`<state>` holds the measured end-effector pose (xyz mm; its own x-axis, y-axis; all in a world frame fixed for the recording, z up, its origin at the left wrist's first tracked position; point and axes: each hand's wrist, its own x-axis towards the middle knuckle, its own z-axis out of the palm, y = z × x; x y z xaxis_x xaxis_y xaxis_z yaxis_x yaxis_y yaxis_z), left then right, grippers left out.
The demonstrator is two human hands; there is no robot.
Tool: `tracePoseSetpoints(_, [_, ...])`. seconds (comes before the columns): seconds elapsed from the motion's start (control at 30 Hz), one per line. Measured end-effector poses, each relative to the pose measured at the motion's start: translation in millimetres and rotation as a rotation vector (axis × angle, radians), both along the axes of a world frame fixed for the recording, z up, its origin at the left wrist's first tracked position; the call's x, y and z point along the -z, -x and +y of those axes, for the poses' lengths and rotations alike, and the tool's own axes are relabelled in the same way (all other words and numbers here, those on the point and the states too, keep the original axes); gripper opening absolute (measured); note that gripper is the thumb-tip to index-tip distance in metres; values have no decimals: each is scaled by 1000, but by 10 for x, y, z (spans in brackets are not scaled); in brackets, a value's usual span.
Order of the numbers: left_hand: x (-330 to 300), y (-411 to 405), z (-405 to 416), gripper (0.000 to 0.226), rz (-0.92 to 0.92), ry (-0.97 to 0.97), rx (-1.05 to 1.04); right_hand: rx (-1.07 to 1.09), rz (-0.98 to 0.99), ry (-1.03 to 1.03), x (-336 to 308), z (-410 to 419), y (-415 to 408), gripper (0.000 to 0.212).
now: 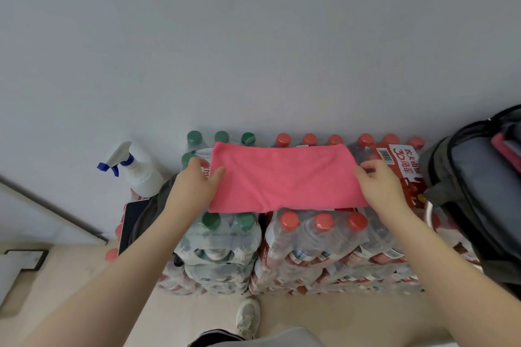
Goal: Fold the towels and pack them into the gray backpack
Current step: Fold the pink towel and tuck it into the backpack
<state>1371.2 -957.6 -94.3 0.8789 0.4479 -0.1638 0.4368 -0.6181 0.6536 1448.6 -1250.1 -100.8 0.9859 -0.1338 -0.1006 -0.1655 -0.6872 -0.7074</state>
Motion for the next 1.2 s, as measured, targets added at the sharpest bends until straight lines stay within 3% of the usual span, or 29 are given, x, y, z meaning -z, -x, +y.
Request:
tracePoseSetpoints(0.13, [44,274,-148,46,-20,20,11,-58,42,-35,67,-49,155,31])
tracePoseSetpoints(0.3, [103,331,-209,29,-33,-125,-17,-137,28,10,1,-116,155,28])
tracePoseSetpoints(0.43, [113,432,-199,26,-5,-283,61,-214,26,167,20,-165,186,31])
tracePoseSetpoints(0.53, [73,493,-160,40,14,-344,77,-217,59,267,-8,-154,200,47])
tracePoseSetpoints(0.6, [-4,445,-147,52,-87,-411,76,-232,-63,359,-99,-40,201,55])
tracePoseSetpoints(0.7, [-67,150,-291,59,-207,-436,319,-512,-280,388,-171,397,224,53])
tracePoseSetpoints(0.83, [181,-251,-491,56,-85,-459,665,-873,-217,564,55,979,187,57])
tracePoseSetpoints(0.97, [366,-347,-316,91,42,-605,632,-964,-149,687,179,997,-75,61])
tracePoseSetpoints(1.13, [358,-389,-172,98,75,-577,506,-858,-75,727,174,663,-355,75])
tracePoseSetpoints(1.2, [368,-408,-136,98,78,-576,484,-764,-30,750,176,487,-434,69])
